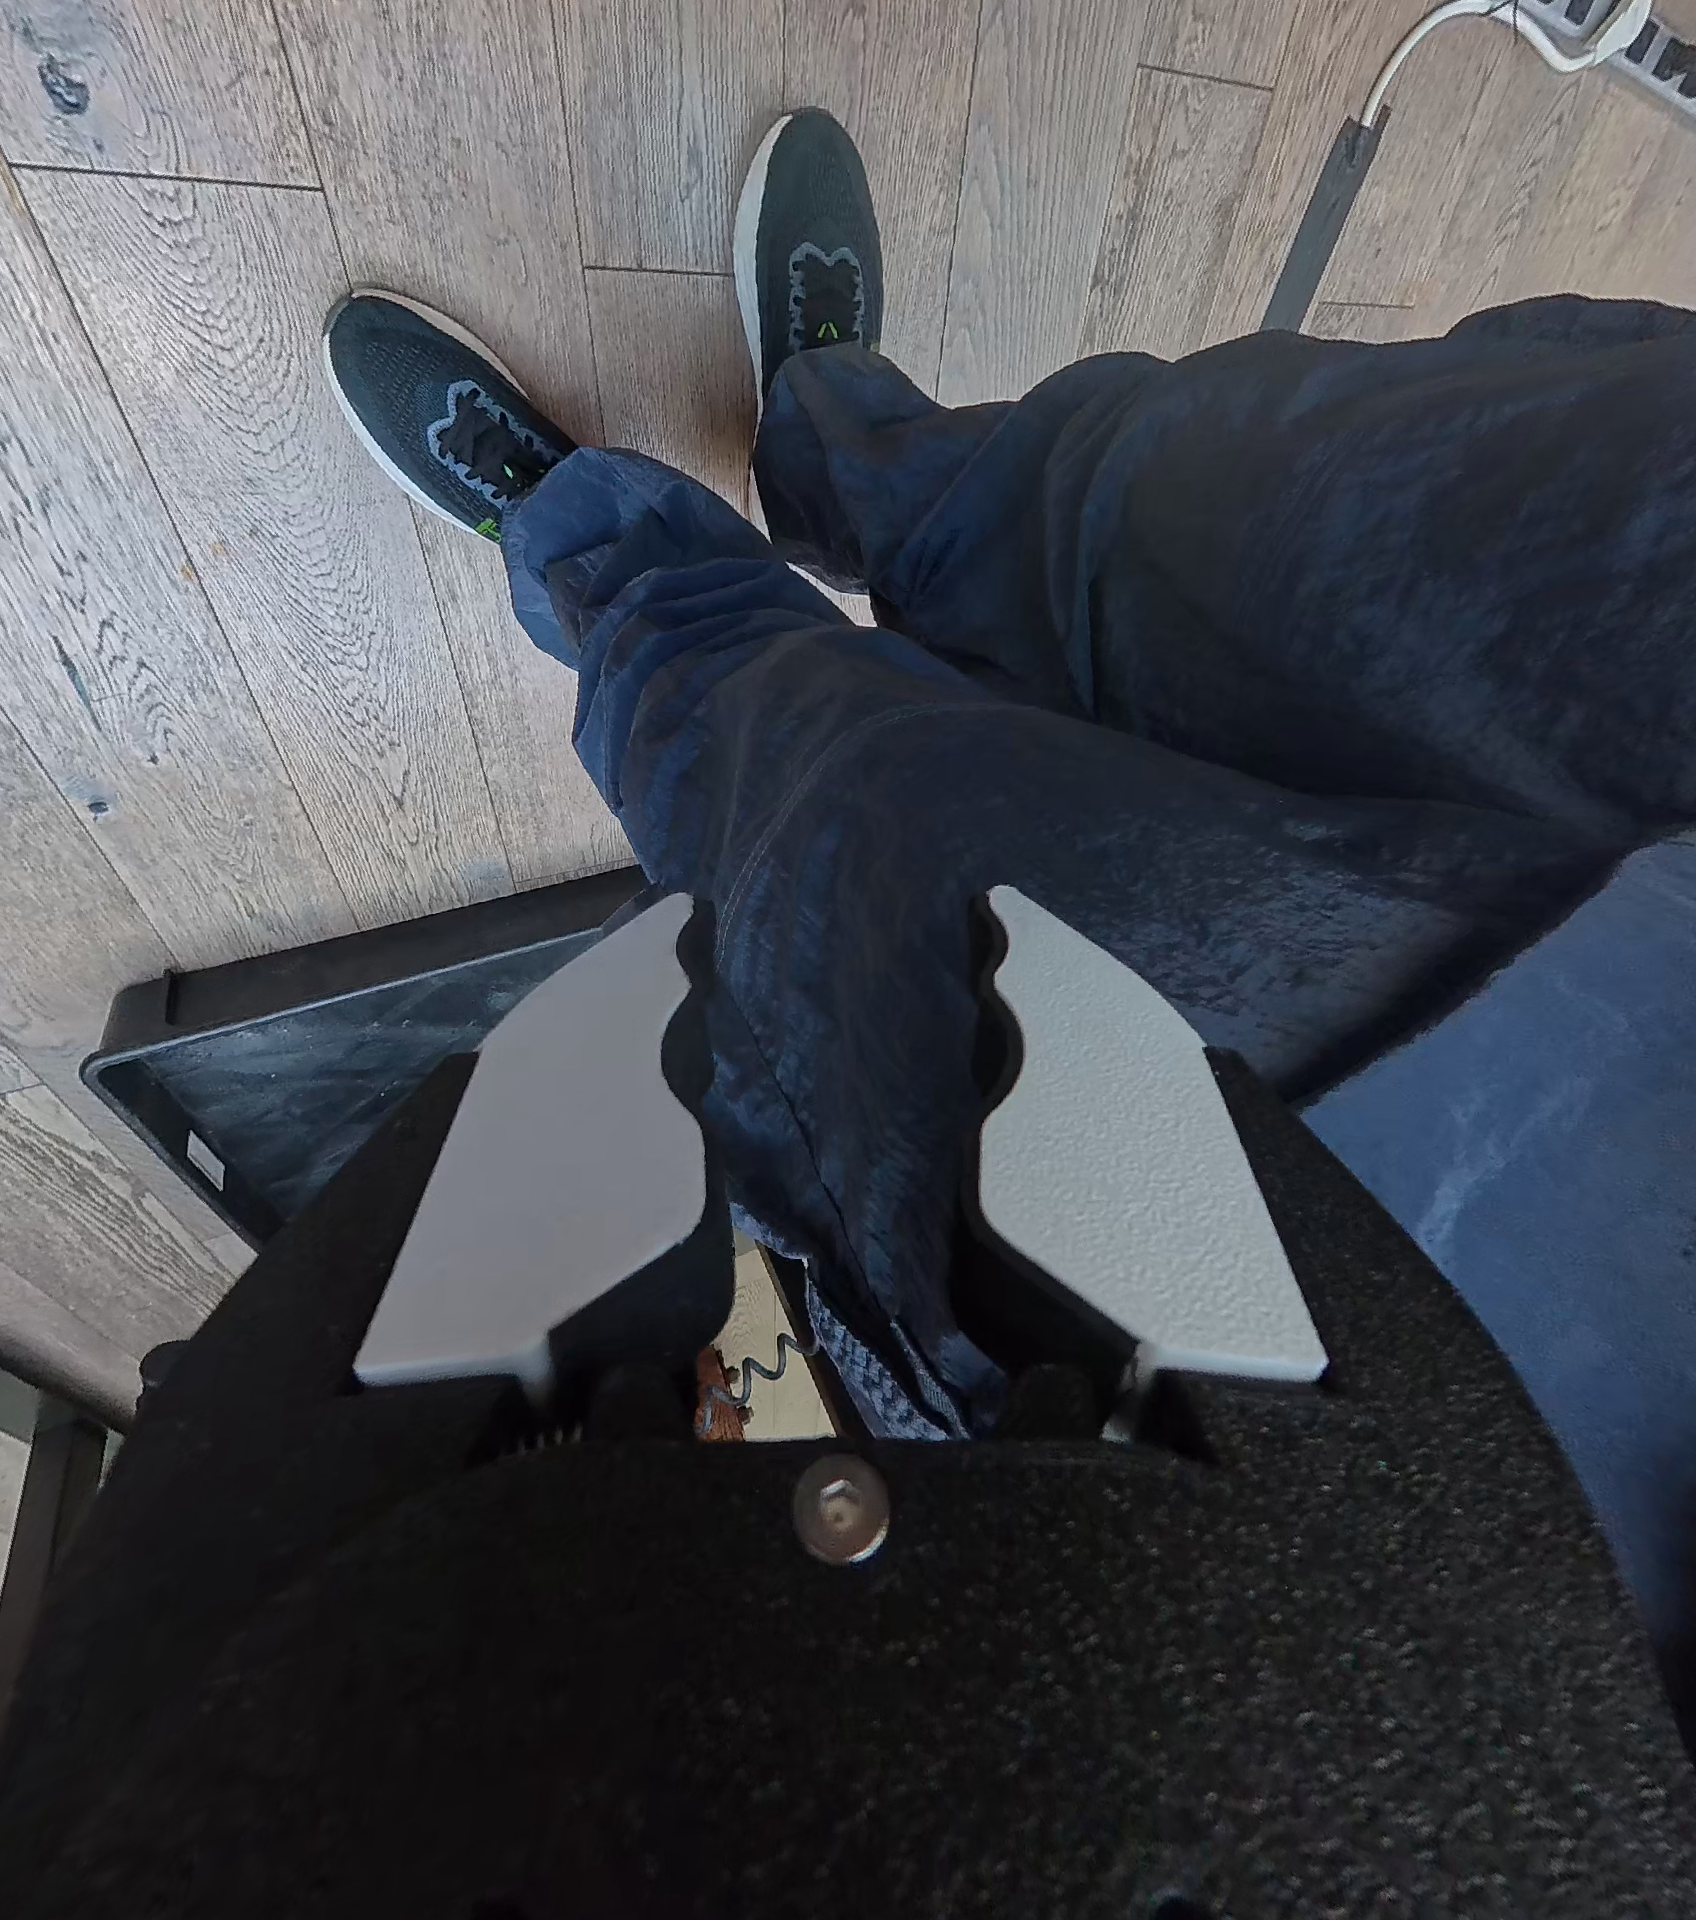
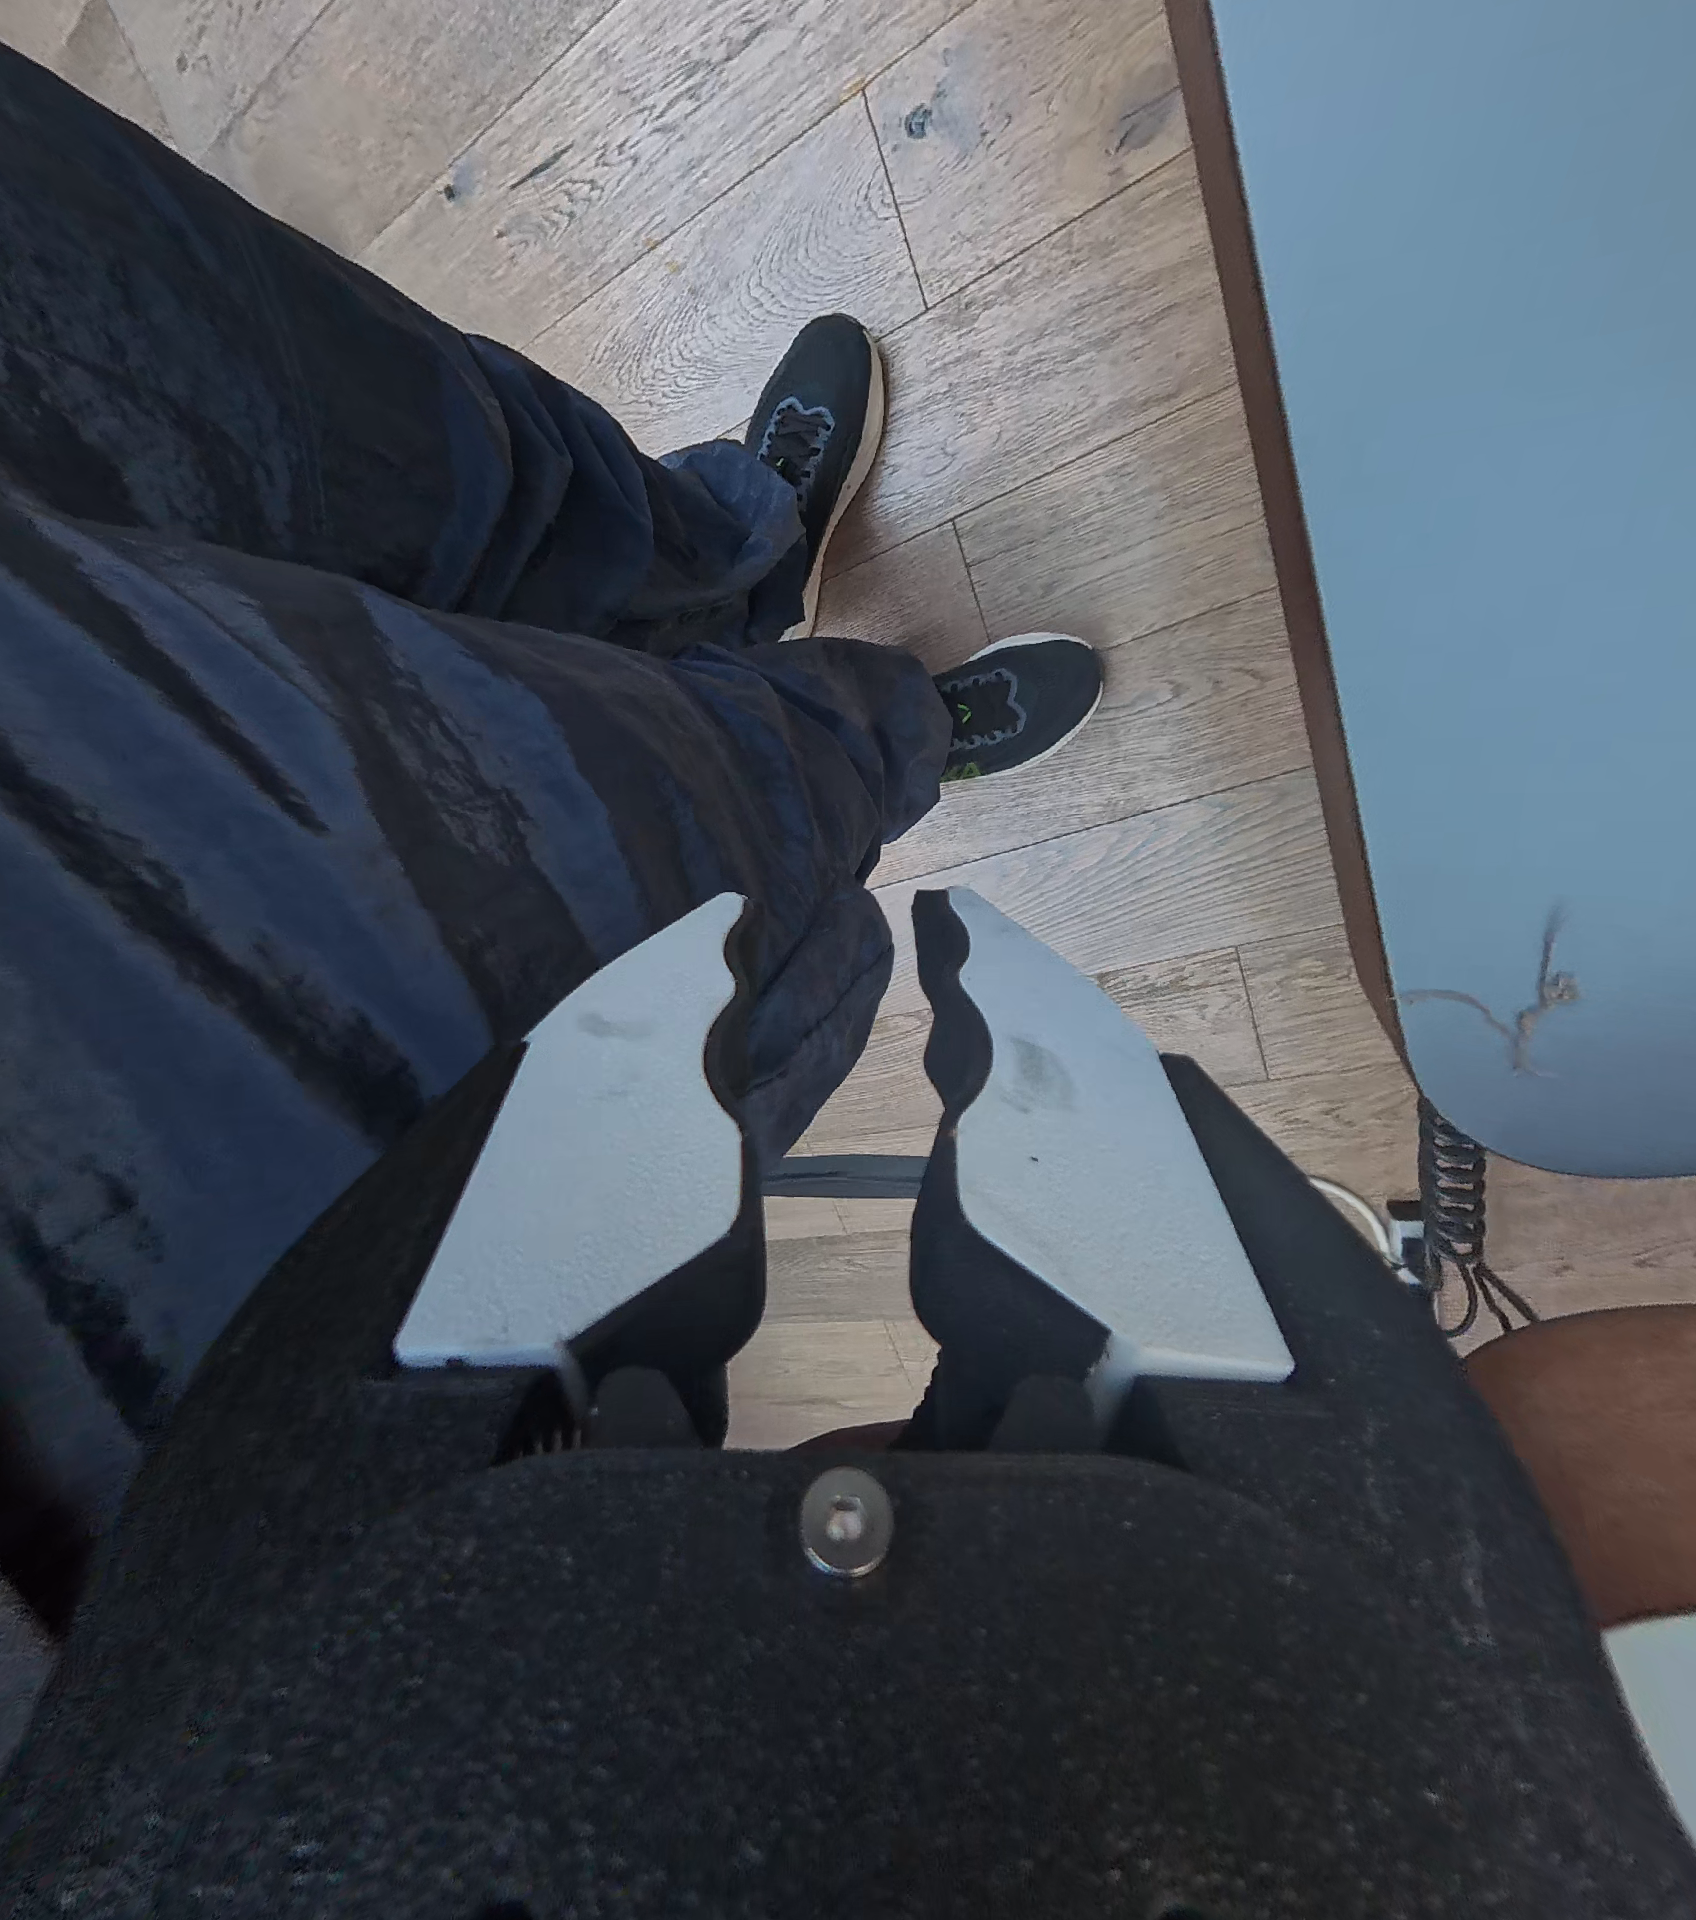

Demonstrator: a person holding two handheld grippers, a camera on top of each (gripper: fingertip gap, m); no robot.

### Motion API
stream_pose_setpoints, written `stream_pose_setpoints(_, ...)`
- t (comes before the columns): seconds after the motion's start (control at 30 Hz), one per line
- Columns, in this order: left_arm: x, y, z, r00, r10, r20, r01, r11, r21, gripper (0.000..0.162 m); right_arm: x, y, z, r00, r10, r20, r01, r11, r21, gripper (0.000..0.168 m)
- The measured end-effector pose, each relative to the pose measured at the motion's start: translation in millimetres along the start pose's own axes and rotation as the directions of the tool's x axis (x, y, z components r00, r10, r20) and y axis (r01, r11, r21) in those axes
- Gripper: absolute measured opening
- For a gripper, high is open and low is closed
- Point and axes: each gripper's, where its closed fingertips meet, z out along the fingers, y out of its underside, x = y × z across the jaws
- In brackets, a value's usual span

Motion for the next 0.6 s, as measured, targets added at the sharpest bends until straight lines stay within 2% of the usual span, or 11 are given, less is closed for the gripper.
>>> stream_pose_setpoints(0.6, -2, -2, 1, 1.000, -0.018, -0.011, 0.018, 1.000, 0.020, 0.048, -1, -12, -4, 0.999, -0.034, -0.006, 0.034, 0.999, 0.012, 0.029)
